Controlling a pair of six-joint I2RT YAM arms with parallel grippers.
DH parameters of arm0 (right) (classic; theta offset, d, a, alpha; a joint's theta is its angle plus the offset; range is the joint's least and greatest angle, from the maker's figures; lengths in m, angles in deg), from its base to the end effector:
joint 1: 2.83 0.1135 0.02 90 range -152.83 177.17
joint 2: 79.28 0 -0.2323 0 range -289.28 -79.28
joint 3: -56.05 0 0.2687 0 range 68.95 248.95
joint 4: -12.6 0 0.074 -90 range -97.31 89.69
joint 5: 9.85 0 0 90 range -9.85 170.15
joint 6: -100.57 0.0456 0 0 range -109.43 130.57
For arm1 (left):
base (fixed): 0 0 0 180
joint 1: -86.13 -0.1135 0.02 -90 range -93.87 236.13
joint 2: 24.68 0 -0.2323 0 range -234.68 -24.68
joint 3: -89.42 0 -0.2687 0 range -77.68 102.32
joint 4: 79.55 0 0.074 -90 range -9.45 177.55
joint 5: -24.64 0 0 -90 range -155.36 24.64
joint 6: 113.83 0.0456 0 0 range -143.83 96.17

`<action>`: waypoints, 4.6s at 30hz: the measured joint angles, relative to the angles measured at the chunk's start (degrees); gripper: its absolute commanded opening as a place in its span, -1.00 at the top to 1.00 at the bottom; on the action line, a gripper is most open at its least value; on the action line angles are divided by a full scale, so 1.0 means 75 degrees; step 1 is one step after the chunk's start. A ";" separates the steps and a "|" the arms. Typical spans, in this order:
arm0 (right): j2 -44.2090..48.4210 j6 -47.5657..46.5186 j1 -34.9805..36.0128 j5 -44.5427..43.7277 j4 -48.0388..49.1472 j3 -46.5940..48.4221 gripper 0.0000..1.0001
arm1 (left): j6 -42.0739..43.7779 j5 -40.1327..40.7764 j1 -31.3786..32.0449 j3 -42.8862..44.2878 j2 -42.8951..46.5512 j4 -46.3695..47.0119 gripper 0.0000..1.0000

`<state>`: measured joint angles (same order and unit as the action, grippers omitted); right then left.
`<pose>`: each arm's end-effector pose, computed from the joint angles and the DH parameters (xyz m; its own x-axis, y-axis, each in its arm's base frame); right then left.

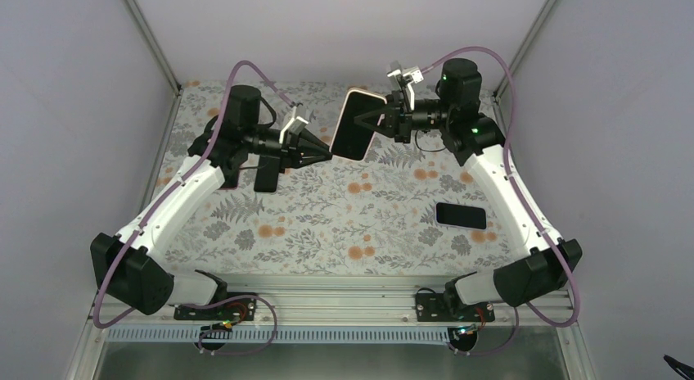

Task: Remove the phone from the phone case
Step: Remove the phone case from the phone.

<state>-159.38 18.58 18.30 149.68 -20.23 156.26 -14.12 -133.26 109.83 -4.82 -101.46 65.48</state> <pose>0.2832 0.1552 0.4149 -0.3397 -0.0790 -0.9372 -0.9403 0.0079 0.3402 0.2707 -0.1650 0.3416 -0.2414 0.1753 -0.9545 0.9684 -0.0201 -0.2486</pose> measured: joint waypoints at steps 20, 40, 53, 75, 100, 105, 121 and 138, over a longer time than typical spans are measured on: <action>-0.0003 0.0921 -0.0026 0.0892 0.1486 -0.0580 0.92 | 0.0367 -0.0210 0.0044 0.0000 0.0070 -0.0347 0.95; -0.0003 0.1102 0.0035 0.0868 0.1603 -0.0761 0.92 | 0.1740 0.0189 0.0070 0.0070 -0.0015 -0.0918 0.95; 0.0026 0.1043 0.0720 0.2375 0.0577 -0.0615 0.92 | 0.1513 0.1498 -0.0379 0.0239 -0.0393 -0.0256 -0.01; -0.0653 -0.0326 0.0449 -0.0358 -0.0895 0.0323 0.92 | 0.0195 -0.0044 -0.0335 0.0356 0.0195 -0.0487 -0.12; -0.0880 -0.0854 0.0787 -0.0801 -0.1067 0.0539 0.09 | -0.1795 -0.0178 -0.0519 -0.0152 -0.0213 0.0997 0.95; -0.0889 -0.0825 0.0784 -0.0909 -0.0930 0.0391 0.27 | -0.2212 -0.0300 -0.0766 -0.0335 -0.0198 0.1437 0.95; -0.1381 -0.0417 0.1084 -0.0775 -0.0522 0.0367 0.92 | -0.2856 -0.0294 -0.0880 -0.0393 -0.0029 0.1958 0.75; -0.1370 0.0204 0.0714 -0.0423 -0.0367 0.0367 0.92 | -0.1810 -0.0364 -0.1093 -0.0664 0.0114 0.1466 0.20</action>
<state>-169.65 20.11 23.65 146.51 -22.98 159.01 -27.69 -135.99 101.64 -9.80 -100.60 76.48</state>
